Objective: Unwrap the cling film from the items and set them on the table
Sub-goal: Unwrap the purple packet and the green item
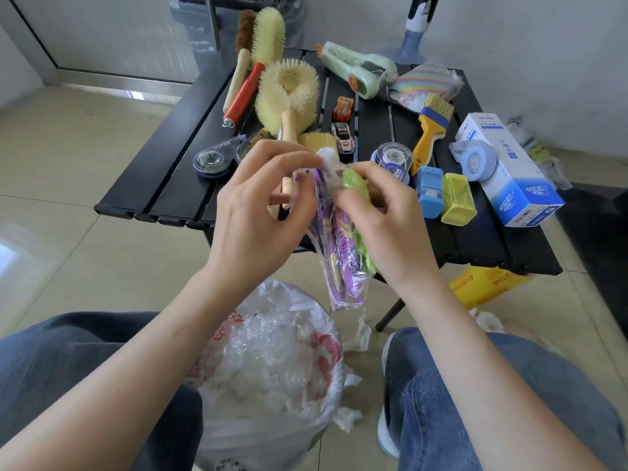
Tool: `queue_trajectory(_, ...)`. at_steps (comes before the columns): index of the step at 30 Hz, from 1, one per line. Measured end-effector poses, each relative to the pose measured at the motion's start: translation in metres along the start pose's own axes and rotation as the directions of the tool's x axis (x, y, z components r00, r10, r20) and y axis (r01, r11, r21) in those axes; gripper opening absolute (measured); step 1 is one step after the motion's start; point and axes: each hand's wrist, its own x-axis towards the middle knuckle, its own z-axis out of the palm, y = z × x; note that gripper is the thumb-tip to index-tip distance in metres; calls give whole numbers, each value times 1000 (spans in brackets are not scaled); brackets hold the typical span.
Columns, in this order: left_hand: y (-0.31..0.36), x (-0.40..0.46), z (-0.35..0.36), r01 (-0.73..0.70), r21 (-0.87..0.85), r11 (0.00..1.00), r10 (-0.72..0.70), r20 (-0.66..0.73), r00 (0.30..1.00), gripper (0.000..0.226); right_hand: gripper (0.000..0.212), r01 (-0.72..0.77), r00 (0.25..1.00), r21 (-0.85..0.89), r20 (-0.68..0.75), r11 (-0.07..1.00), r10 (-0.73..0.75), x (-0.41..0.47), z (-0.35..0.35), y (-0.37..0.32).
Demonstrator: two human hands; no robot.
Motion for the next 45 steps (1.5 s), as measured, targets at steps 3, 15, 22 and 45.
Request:
queue_trajectory(3,-1,-1,0,50,-4,999,-50,-65,997,7,12,52,999,-92,-5,994,-52,-2,3,0)
queue_trajectory(15,-7,18,-20,417,-384,824,-497,-138,856,14,14,60,995,-51,87,997,-56,-5,6,2)
queue_trajectory(22,-12,18,-22,545,-326,773,-561,52,826,7,22,-209,974,194,128,959,186,6,-9,-3)
queue_trajectory(45,2,14,-12,825,-136,548,-601,623,502,31,14,-226,965,219,-79,949,248,3,0,-4)
